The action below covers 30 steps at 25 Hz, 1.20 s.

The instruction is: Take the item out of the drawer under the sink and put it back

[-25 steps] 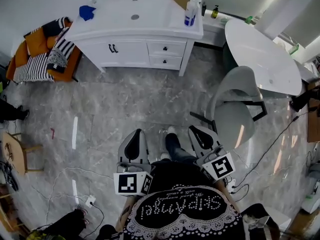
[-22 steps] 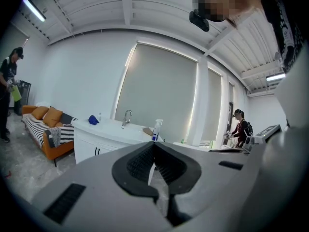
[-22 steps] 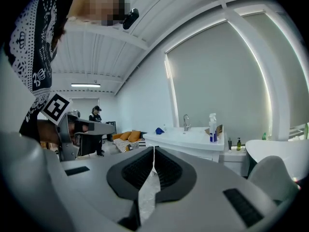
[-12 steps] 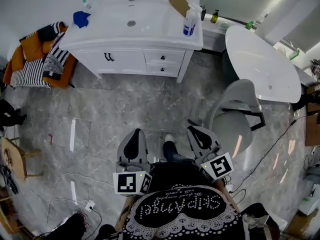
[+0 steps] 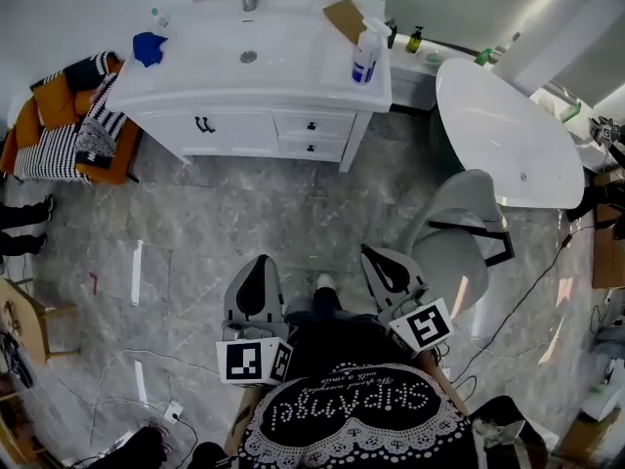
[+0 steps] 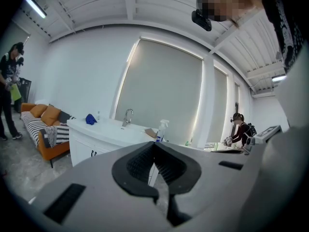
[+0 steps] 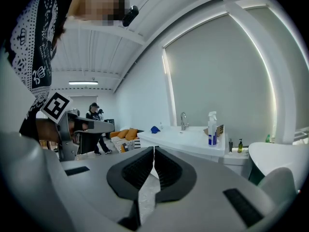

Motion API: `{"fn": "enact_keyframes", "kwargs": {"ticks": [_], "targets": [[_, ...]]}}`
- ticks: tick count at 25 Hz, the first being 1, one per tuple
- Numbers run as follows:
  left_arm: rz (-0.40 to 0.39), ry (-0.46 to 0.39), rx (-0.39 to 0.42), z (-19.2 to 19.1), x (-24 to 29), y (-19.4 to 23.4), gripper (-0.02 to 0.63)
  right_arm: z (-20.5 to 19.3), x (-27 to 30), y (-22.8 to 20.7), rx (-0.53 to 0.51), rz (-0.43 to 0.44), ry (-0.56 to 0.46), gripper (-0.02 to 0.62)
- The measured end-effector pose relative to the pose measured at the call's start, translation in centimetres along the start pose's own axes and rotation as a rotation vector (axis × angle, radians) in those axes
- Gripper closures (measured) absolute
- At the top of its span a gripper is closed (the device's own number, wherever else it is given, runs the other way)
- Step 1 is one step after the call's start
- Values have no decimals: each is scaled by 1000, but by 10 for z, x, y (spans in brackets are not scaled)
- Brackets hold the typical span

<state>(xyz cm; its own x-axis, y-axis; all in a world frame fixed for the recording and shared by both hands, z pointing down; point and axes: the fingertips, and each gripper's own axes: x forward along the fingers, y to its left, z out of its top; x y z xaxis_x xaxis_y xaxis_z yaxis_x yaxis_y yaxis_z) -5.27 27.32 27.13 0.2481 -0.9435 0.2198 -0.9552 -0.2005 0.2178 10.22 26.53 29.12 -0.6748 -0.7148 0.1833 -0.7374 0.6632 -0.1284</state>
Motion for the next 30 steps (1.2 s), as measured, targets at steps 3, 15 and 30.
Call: {"fn": "enact_keyframes", "kwargs": {"ticks": [3, 15, 30], "targets": [[-1, 5, -9, -1, 1, 0, 603, 0, 0, -2, 2, -10, 4, 575], [-26, -8, 26, 17, 27, 41, 603, 1, 43, -1, -2, -45, 13, 576], [-146, -2, 50, 64, 96, 96, 603, 38, 122, -14, 27, -177, -42, 575]]}}
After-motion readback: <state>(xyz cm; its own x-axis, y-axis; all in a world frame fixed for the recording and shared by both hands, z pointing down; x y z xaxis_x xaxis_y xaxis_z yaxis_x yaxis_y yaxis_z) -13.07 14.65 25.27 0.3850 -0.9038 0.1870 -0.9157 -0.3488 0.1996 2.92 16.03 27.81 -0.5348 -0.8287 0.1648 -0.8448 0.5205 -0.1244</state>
